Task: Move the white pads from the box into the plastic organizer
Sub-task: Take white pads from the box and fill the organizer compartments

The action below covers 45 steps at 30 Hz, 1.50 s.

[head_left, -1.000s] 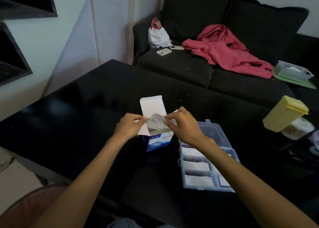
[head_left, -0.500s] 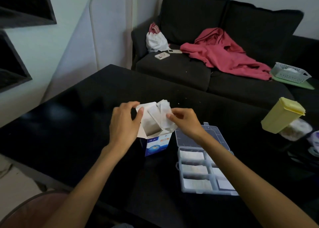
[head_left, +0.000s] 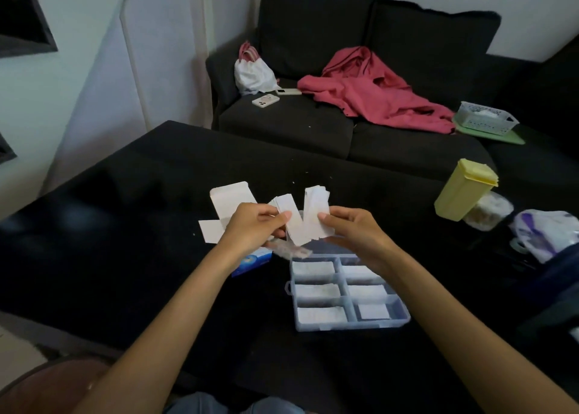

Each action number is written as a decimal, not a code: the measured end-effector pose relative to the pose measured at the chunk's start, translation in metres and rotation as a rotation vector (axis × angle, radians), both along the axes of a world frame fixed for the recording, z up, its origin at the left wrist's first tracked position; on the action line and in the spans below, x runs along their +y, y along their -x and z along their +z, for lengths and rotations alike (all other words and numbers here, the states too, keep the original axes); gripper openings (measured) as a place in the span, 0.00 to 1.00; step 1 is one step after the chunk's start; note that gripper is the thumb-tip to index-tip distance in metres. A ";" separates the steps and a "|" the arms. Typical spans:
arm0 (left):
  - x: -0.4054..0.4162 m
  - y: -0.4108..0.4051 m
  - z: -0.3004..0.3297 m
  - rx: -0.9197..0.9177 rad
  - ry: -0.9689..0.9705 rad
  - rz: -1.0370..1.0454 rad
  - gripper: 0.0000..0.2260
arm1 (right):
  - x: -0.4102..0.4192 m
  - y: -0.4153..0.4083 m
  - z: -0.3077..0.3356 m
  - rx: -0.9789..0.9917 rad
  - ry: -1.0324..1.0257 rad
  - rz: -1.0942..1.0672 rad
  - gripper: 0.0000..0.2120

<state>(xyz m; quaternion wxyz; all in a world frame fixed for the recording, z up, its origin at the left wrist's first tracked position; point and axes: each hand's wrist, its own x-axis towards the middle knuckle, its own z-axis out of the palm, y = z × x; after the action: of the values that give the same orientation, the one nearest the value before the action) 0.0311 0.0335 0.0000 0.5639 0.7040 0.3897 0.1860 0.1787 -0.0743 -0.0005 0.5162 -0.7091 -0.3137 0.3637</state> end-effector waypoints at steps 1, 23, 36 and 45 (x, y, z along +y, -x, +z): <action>-0.003 -0.004 -0.001 -0.008 0.023 0.000 0.13 | -0.006 -0.006 -0.002 -0.042 0.011 -0.041 0.09; -0.030 -0.068 -0.056 0.062 -0.120 0.016 0.10 | -0.025 -0.036 -0.035 -0.058 0.241 0.110 0.10; -0.027 -0.075 -0.049 0.080 -0.298 -0.366 0.14 | -0.049 -0.064 -0.017 -0.427 0.330 0.377 0.13; -0.058 -0.101 -0.075 0.319 -0.543 -0.511 0.11 | -0.076 -0.098 -0.051 -0.694 0.384 0.394 0.10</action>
<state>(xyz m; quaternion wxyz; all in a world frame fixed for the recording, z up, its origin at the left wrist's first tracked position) 0.1326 -0.0246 -0.0753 0.3183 0.9215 0.2213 0.0244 0.2766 -0.1503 -0.0515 0.1600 -0.7990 -0.5243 0.2471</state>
